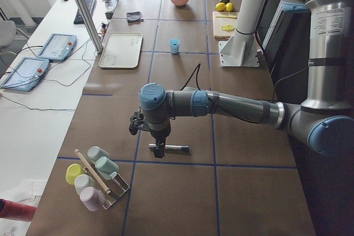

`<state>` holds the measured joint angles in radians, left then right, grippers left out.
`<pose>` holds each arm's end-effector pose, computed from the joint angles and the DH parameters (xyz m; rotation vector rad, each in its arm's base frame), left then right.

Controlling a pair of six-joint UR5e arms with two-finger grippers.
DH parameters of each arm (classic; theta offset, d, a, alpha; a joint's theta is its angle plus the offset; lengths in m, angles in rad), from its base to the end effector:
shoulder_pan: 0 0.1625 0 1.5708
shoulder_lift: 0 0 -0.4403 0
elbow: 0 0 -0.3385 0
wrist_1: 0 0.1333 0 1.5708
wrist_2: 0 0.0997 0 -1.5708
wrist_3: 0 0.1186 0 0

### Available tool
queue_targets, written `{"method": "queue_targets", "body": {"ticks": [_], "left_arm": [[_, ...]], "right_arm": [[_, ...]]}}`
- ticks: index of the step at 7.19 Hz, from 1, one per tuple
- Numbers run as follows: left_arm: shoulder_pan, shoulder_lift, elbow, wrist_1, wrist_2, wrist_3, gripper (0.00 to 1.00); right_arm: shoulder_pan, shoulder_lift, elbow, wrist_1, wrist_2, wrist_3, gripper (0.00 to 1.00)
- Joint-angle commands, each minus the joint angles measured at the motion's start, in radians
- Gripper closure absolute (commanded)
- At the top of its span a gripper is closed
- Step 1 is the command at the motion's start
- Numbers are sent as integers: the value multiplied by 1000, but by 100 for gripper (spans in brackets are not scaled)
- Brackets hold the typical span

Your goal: Mash ice and strawberries in cup

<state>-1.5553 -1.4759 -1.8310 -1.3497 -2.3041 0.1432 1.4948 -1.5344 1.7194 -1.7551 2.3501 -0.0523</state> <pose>-0.0479 -0.3876 0.6387 -0.0064 0.7356 0.1310 0.0158 -0.4510 0.6245 -0.0086 -0.7798 -0.1220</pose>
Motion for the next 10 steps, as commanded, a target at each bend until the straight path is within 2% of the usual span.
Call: {"method": "queue_targets", "body": {"ticks": [1, 2, 4, 10], "left_arm": [[3, 12, -20, 0, 2, 1, 0], [3, 19, -45, 9, -24, -2, 0], [3, 23, -28, 4, -31, -1, 0], [8, 20, -2, -2, -34, 3, 0]], "right_arm": [[28, -50, 6, 11, 12, -6, 0], [28, -65, 14, 11, 11, -6, 0], [28, -73, 8, 23, -5, -49, 0], [25, -55, -89, 46, -25, -118, 0]]}}
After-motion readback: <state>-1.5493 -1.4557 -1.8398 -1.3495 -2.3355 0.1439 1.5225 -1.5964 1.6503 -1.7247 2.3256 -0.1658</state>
